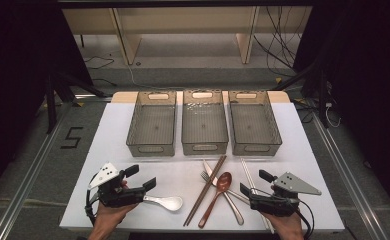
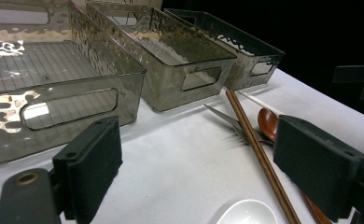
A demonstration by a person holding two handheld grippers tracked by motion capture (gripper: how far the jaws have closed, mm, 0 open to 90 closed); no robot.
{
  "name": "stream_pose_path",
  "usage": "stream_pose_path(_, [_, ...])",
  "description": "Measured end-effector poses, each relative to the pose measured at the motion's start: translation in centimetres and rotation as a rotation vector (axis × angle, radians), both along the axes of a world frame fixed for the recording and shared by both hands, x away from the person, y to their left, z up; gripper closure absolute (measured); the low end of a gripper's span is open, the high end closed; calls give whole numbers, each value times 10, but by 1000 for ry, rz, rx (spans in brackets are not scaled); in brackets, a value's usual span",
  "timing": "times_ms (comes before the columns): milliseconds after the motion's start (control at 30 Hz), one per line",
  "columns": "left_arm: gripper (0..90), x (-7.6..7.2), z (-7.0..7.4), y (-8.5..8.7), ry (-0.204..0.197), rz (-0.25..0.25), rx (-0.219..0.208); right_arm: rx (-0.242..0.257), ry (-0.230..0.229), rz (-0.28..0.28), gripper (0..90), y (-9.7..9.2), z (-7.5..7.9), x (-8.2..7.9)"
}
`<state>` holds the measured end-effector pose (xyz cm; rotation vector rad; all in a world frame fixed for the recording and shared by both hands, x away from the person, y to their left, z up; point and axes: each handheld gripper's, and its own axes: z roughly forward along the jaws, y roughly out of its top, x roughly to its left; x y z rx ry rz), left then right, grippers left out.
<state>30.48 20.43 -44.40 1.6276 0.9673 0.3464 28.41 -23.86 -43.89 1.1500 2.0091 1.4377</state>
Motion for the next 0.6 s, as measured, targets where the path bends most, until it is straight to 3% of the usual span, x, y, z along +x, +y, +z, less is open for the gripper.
stream_pose_path(333, [148, 0, 0, 0, 1, -1, 0, -3, 5, -1, 195, -1, 2, 2])
stream_pose_path(600, [148, 0, 0, -1, 1, 4, -5, -30, 49, 0, 196, -2, 6, 8])
